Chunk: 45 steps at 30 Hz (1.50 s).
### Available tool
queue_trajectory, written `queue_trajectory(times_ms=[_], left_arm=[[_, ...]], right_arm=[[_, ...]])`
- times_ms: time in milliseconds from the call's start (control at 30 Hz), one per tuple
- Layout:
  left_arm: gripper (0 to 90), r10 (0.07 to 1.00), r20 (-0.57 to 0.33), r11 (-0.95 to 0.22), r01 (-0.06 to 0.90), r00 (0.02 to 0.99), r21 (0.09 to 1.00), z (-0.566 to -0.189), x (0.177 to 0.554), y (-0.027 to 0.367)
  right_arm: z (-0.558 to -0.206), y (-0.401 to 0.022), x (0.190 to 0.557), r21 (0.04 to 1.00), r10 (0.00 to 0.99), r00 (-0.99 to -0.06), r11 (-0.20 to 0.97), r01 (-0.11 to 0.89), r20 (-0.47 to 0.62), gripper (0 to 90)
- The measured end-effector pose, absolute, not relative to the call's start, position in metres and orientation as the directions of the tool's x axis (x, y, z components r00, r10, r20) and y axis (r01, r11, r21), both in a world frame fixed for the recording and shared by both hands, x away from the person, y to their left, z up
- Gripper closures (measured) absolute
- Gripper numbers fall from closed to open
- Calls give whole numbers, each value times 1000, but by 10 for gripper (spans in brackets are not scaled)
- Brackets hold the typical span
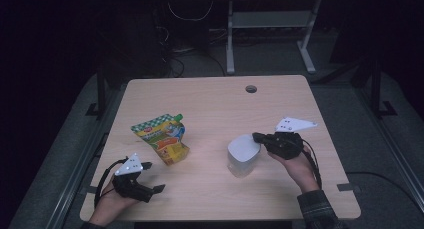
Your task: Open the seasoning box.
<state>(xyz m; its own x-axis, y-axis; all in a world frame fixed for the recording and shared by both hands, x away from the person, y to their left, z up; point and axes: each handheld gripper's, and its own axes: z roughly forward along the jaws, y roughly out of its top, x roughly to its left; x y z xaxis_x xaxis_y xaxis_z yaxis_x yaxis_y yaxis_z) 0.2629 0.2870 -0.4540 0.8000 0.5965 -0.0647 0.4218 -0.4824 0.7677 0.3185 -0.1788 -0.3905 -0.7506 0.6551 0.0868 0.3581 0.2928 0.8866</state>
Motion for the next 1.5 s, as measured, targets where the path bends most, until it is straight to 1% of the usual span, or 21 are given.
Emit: queue_trajectory(times_ms=[1500], left_arm=[[49, 595, -68, -483, 424, 801, 766, -454, 263, 287]], right_arm=[[-397, -185, 322, 892, 672, -736, 276, 358, 87, 896]])
